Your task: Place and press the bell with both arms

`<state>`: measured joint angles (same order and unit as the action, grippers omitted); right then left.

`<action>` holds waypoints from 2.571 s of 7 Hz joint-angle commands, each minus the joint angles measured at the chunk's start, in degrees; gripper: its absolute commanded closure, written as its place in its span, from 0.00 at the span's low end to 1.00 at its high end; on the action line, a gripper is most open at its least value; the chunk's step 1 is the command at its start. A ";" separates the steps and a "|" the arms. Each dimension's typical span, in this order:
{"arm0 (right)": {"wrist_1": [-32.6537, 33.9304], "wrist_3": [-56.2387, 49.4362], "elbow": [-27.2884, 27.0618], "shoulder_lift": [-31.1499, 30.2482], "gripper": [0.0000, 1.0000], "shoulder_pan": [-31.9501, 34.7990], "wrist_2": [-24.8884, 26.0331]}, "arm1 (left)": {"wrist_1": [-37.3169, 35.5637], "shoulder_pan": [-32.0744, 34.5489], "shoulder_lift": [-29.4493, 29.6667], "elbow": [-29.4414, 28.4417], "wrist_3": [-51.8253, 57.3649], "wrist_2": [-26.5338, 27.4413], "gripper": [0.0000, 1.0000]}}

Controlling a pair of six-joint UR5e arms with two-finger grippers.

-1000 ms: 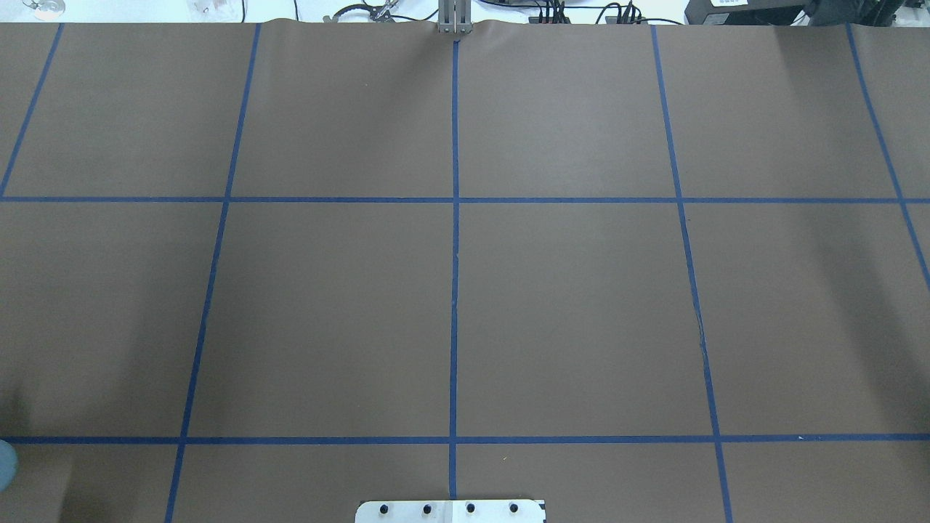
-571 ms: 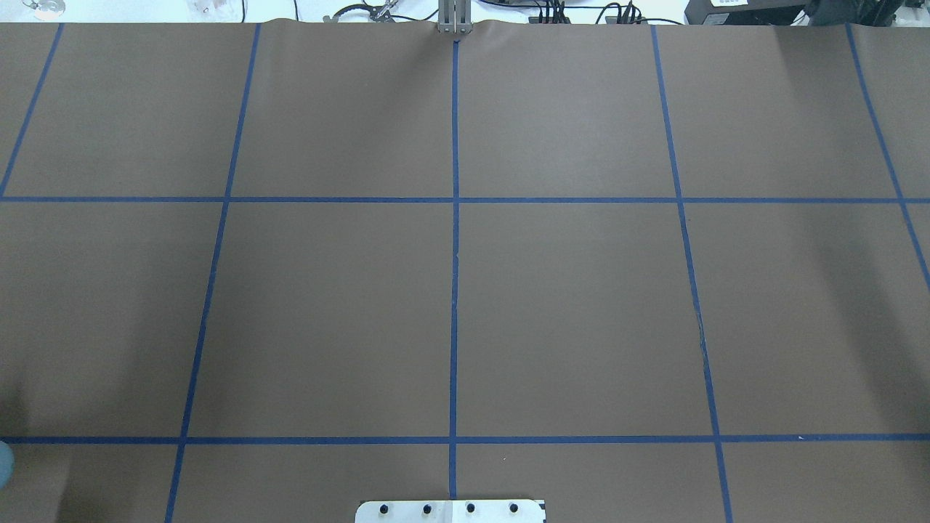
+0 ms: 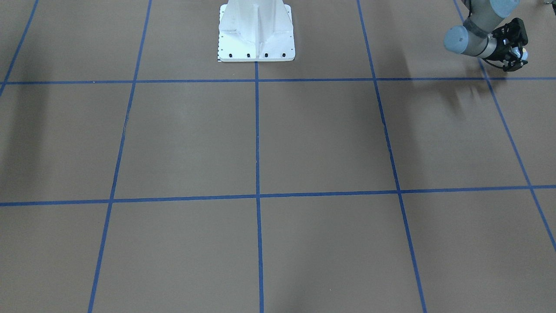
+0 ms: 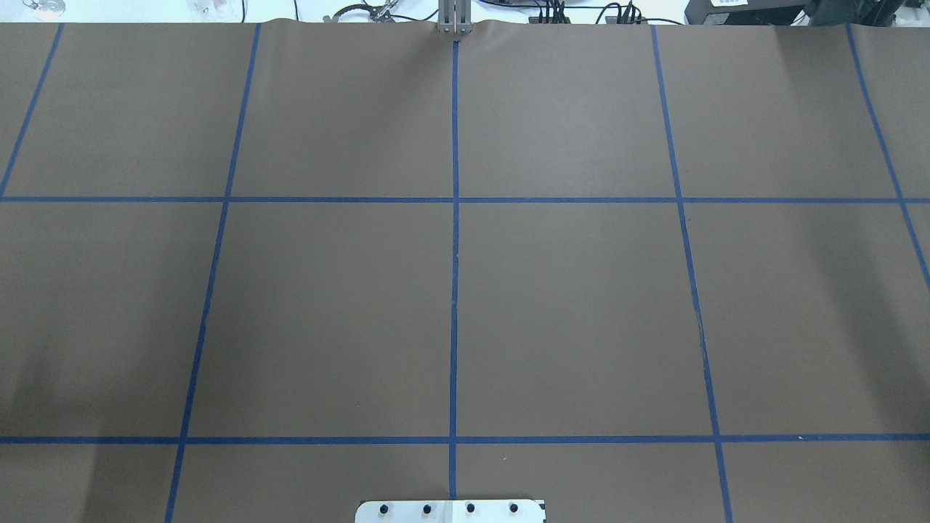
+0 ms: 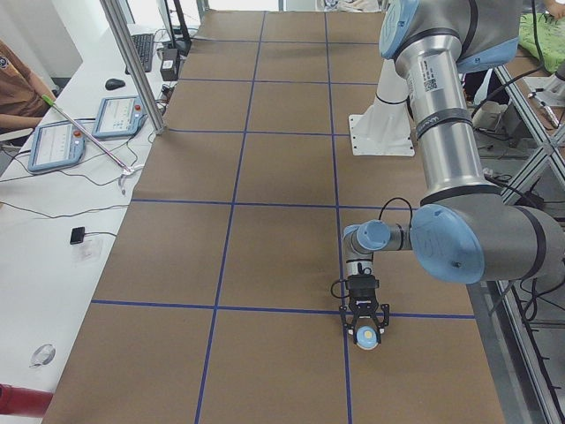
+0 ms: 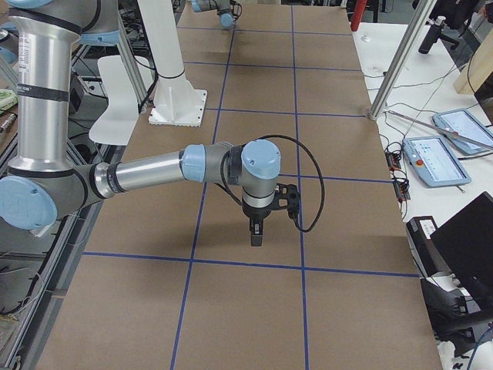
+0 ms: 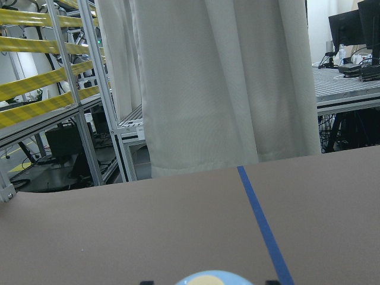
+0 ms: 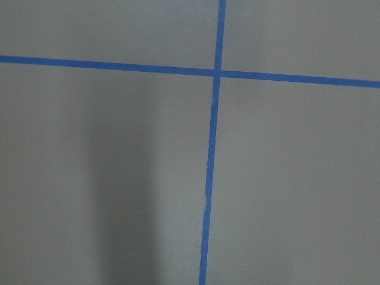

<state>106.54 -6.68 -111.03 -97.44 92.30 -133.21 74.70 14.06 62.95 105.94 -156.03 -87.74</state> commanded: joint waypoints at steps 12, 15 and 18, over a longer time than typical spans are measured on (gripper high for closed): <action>-0.81 1.67 0.46 2.34 0.00 -1.59 -4.95 | 24.35 25.54 40.44 3.57 74.36 23.91 1.00; -0.72 1.58 2.04 4.97 0.00 -2.04 -4.95 | 39.32 16.28 48.31 -0.44 83.76 28.15 1.00; -0.72 1.67 3.45 7.08 0.00 -2.21 -5.13 | 55.09 14.51 61.03 -21.17 91.14 29.64 1.00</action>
<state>105.78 -5.04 -107.85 -91.08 90.15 -138.26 124.85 29.26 119.30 91.40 -67.90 -58.43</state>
